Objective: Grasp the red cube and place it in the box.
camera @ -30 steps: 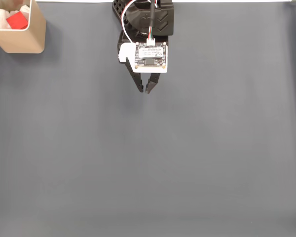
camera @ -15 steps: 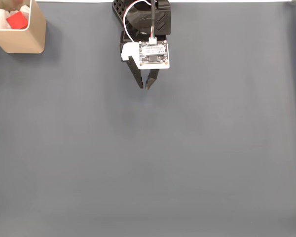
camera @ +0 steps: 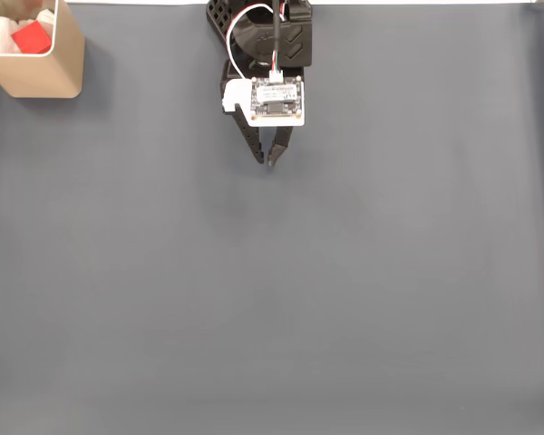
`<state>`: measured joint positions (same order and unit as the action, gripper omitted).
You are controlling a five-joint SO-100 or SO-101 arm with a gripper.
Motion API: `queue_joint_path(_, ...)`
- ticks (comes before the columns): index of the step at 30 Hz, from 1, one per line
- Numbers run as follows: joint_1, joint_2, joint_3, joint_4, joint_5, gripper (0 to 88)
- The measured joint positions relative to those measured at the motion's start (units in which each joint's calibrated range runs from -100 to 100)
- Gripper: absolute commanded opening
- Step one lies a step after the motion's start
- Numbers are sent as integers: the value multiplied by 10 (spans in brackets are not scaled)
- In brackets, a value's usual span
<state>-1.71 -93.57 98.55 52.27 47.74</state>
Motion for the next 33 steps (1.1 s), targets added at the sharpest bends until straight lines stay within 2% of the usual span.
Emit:
queue_joint_path(8,-17,-23,5,68,-20,0)
queue_joint_path(19,-17,-57,5,165,-22,0)
queue_joint_path(33,-16,-64,5,217,-24,1)
